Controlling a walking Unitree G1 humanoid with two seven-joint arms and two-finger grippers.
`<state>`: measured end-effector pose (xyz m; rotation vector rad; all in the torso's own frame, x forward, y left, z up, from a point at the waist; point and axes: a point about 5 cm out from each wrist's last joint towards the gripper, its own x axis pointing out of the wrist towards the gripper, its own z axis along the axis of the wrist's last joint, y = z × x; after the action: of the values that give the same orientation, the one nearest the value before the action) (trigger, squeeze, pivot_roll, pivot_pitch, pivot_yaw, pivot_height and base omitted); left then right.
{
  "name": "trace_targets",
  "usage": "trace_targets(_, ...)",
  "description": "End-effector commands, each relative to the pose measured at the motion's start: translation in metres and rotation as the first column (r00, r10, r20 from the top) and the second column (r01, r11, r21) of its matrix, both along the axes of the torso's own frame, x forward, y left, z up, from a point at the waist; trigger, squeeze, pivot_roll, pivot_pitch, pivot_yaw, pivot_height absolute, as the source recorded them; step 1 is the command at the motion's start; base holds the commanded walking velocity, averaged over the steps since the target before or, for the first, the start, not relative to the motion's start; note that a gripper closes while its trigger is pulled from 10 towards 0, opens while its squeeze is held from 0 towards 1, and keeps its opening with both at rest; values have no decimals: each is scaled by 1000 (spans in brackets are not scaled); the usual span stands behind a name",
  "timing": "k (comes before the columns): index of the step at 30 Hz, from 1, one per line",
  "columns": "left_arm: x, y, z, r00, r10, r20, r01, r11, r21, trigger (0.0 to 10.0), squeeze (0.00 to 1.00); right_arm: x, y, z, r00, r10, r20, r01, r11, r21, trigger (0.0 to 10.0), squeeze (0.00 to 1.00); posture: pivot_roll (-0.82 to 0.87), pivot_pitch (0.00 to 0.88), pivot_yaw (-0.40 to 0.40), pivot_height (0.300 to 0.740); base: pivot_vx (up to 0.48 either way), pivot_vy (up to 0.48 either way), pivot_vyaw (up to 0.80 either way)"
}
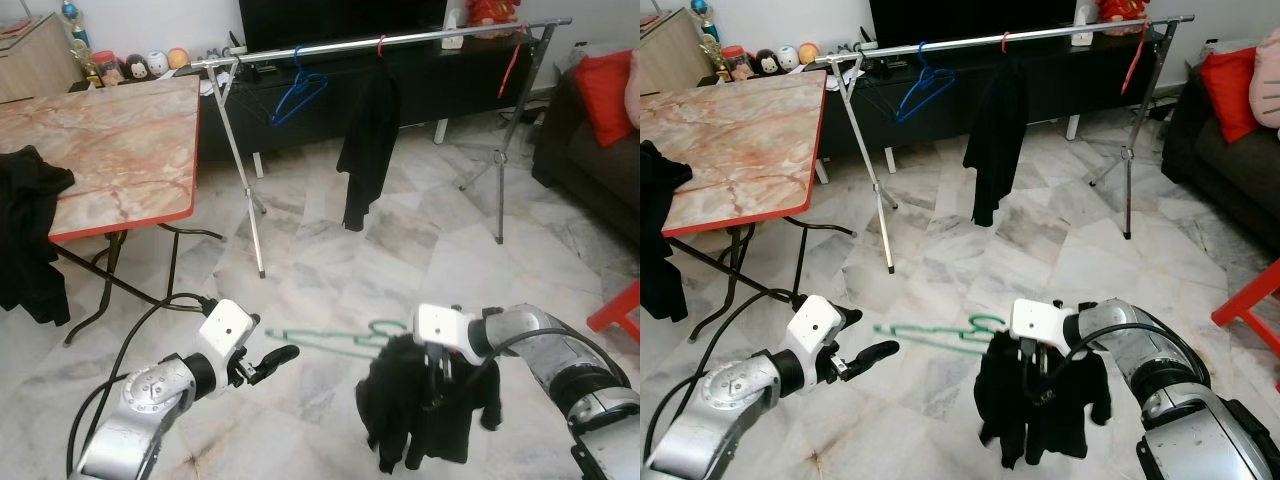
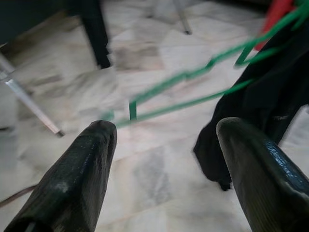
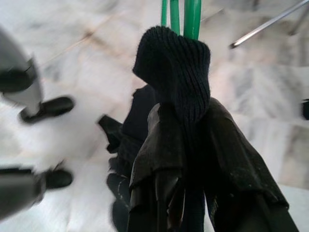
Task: Hang hanger
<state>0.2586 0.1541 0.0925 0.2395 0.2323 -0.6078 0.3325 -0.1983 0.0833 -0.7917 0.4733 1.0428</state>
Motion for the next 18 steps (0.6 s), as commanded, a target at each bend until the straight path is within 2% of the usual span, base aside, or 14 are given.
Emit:
trace_targets(1, 4, 14, -6, 994, 112, 6, -112, 993, 32, 10000, 0, 18, 14, 27, 992, -20, 125, 13, 998, 62, 0, 0, -105, 0, 69, 740, 0, 0, 0)
trace_targets(3, 4, 15, -14, 983, 181, 4, -181, 983, 21, 10000, 0, 31, 22, 44, 977, -71, 203, 51, 994, 99, 0, 0, -110, 0, 73, 740, 0, 0, 0)
trace_targets(6, 4, 15, -18, 978, 207, 20, -207, 978, 23, 10000, 0, 36, 26, 52, 968, -91, 233, 67, 992, 108, 0, 0, -116, 0, 75, 740, 0, 0, 0)
trace_targets(9, 2, 15, -30, 968, 249, -11, -249, 968, 1, 10000, 0, 42, 40, 71, 964, -68, 259, 29, 988, 153, 0, 0, -120, 0, 75, 740, 0, 0, 0)
trace_targets(15, 2, 14, -38, 965, 263, -19, -263, 965, -12, 10000, 0, 43, 48, 77, 962, -40, 270, -6, 985, 170, 0, 0, -120, 0, 75, 740, 0, 0, 0)
trace_targets(17, -1, 10, -45, 965, 259, -39, -260, 965, -32, 10000, 0, 40, 61, 83, 959, 26, 284, -80, 980, 180, 0, 0, -129, 0, 77, 740, 0, 0, 0)
trace_targets(18, -1, 10, -45, 965, 259, -39, -260, 965, -32, 10000, 0, 40, 61, 83, 959, 26, 284, -80, 980, 180, 0, 0, -129, 0, 77, 740, 0, 0, 0)
